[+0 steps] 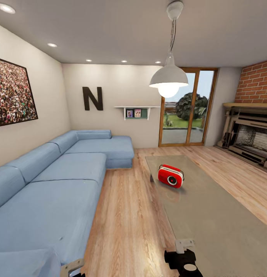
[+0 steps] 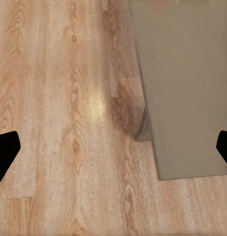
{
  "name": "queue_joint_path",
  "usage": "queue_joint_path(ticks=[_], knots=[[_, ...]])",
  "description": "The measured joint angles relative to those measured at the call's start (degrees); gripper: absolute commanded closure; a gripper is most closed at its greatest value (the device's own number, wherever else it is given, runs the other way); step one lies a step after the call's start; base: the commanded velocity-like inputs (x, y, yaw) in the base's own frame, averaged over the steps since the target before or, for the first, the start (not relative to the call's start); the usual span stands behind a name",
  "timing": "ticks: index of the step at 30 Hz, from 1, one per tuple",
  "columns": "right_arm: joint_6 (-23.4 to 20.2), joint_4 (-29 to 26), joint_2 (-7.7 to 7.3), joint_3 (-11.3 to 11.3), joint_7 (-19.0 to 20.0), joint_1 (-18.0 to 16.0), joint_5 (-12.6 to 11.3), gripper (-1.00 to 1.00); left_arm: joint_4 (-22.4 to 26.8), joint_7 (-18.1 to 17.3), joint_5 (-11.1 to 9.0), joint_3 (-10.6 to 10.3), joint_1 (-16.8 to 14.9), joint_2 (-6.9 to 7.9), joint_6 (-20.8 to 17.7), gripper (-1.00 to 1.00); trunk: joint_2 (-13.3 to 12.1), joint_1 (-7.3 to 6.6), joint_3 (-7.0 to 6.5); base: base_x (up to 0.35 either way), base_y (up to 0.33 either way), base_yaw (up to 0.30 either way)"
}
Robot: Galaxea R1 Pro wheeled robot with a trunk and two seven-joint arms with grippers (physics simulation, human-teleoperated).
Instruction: Turn on the radio receiver that's on the table in the living room.
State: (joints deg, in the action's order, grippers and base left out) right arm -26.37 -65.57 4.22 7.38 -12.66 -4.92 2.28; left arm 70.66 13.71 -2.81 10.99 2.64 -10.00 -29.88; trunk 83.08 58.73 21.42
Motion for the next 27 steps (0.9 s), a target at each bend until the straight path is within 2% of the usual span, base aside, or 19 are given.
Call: queue_joint_path(ticks=[13, 21, 27], knots=[[0.0, 0.0, 0.0, 0.0, 0.0, 0.0, 0.0, -1.0, 0.0, 0.0, -0.08, 0.0, 0.0, 0.0, 0.01, -1.0, 0.0, 0.0, 0.0, 0.0, -0.006, -0.002], [0.0, 0.0, 0.0, 0.0, 0.0, 0.0, 0.05, -1.0, -0.01, -0.07, 0.0, -0.08, 0.0, 0.0, 0.0, -1.0, 0.0, 0.0, 0.0, 0.0, -0.249, 0.0], [0.0, 0.0, 0.0, 0.05, 0.0, 0.0, 0.12, -1.0, -0.03, -0.09, -0.01, -0.09, 0.0, 0.0, -0.01, -1.0, 0.0, 0.01, 0.0, 0.0, -0.059, 0.0]])
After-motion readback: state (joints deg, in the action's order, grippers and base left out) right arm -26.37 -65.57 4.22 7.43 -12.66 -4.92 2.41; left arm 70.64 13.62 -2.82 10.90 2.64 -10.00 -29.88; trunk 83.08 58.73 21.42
